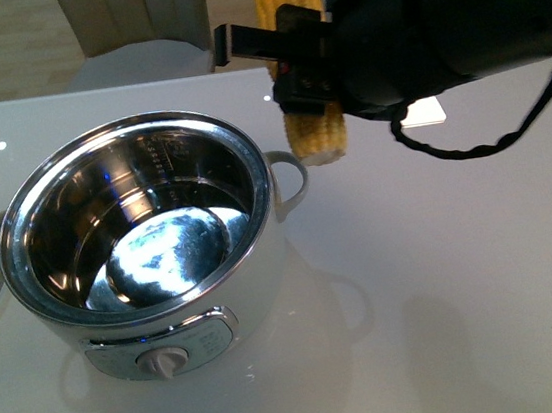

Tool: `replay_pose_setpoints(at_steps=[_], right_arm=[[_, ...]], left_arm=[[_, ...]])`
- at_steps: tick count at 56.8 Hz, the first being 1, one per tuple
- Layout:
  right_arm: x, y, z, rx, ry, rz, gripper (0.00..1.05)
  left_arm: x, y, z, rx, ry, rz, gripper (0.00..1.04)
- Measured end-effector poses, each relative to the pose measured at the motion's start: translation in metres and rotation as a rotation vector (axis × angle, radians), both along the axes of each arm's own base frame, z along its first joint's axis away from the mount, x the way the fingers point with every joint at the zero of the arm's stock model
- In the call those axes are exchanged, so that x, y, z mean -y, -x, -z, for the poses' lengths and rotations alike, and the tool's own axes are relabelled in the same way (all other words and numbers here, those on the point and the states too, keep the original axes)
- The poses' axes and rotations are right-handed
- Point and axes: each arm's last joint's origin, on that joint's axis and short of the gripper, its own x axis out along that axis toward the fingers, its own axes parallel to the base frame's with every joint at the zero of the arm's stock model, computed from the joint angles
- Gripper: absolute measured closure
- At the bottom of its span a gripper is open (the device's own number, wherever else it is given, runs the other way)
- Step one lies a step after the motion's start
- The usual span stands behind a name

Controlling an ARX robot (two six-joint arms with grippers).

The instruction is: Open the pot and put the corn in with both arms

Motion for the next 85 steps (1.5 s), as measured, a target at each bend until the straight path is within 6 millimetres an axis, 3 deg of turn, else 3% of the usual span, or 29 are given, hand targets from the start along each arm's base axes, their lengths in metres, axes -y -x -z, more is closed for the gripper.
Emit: replay_pose_setpoints(at_steps=[20,33,47,59,73,85], right_arm=[[-0.058,-0.021,0.014,-0.113,-0.075,-0.044,0.83],[-0.079,-0.026,0.015,-0.145,-0.118,-0.050,0.84],[-0.100,-0.021,0.031,-0.193,-0.113,-0.068,0.84],[-0.104,-0.021,0.043,-0.236,-0.104,-0.058,0.84],[-0.108,-0.017,0.057,-0.281,-0.075,-0.066,0.47],[-0.104,-0.017,0.057,-0.283,-0.095,-0.037,0.16]], left_arm=[[0.000,0.000,0.000,0.000,0.000,0.000,0.07],[0.000,0.000,0.000,0.000,0.000,0.000,0.07],[0.000,0.000,0.000,0.000,0.000,0.000,0.07],[0.000,0.000,0.000,0.000,0.000,0.000,0.07],[0.000,0.000,0.000,0.000,0.000,0.000,0.07],[0.000,0.000,0.000,0.000,0.000,0.000,0.07]])
